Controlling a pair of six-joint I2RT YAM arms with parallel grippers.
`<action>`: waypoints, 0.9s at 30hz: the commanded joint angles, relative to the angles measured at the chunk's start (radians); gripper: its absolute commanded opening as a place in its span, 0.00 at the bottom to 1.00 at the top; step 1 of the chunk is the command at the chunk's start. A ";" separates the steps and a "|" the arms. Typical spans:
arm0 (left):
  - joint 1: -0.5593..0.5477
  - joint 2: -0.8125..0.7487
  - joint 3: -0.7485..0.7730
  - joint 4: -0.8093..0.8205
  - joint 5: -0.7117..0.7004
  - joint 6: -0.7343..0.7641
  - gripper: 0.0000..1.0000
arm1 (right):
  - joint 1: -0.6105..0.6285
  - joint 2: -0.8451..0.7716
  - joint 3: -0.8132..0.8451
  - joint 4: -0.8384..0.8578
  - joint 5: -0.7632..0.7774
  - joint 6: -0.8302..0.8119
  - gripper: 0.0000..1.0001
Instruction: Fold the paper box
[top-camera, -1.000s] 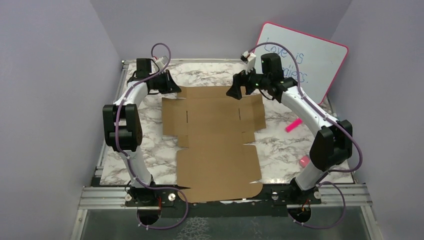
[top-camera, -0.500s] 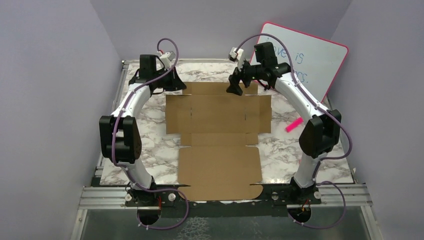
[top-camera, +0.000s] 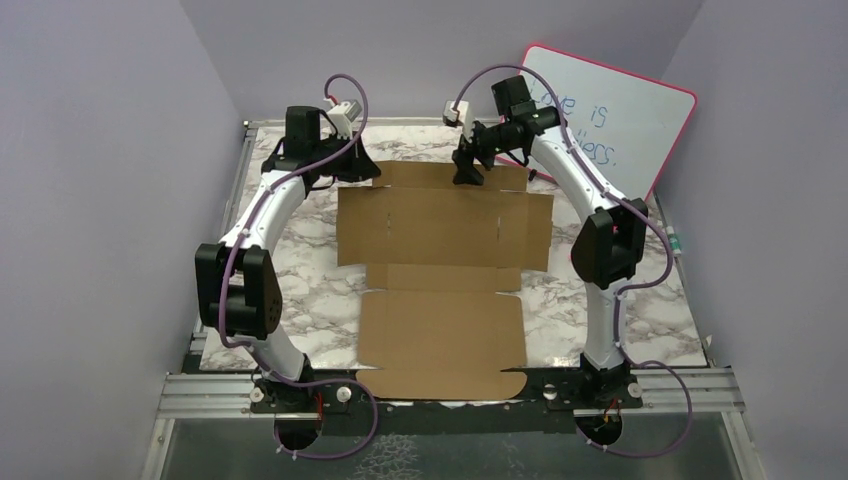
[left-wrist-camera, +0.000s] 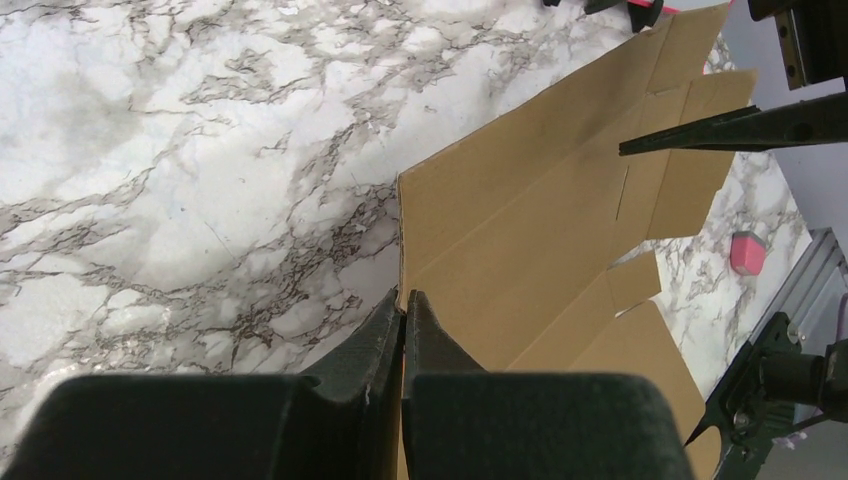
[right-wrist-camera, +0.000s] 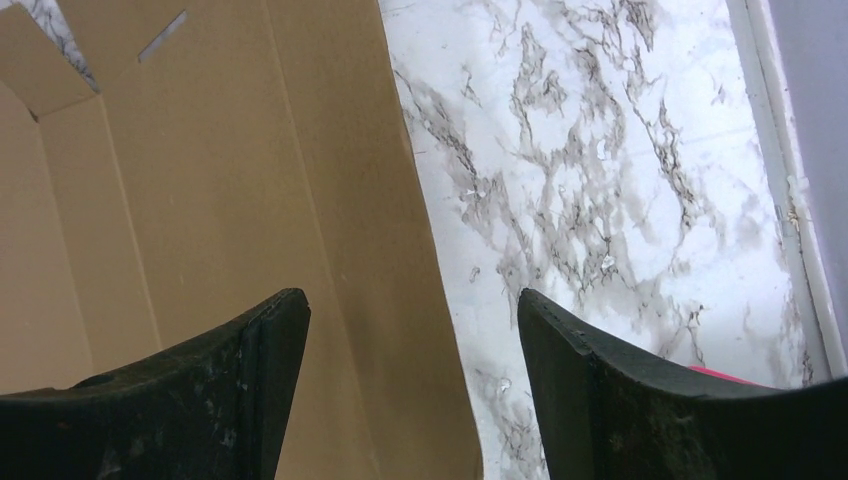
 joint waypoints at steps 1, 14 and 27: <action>-0.030 -0.047 -0.018 0.002 -0.016 0.040 0.02 | 0.003 0.038 0.058 -0.091 -0.047 -0.048 0.79; -0.055 -0.067 -0.028 0.006 -0.053 0.053 0.02 | 0.003 0.059 0.099 -0.187 -0.081 -0.068 0.12; -0.071 -0.144 -0.052 0.035 -0.063 0.010 0.37 | 0.030 -0.094 -0.018 -0.066 0.060 -0.121 0.01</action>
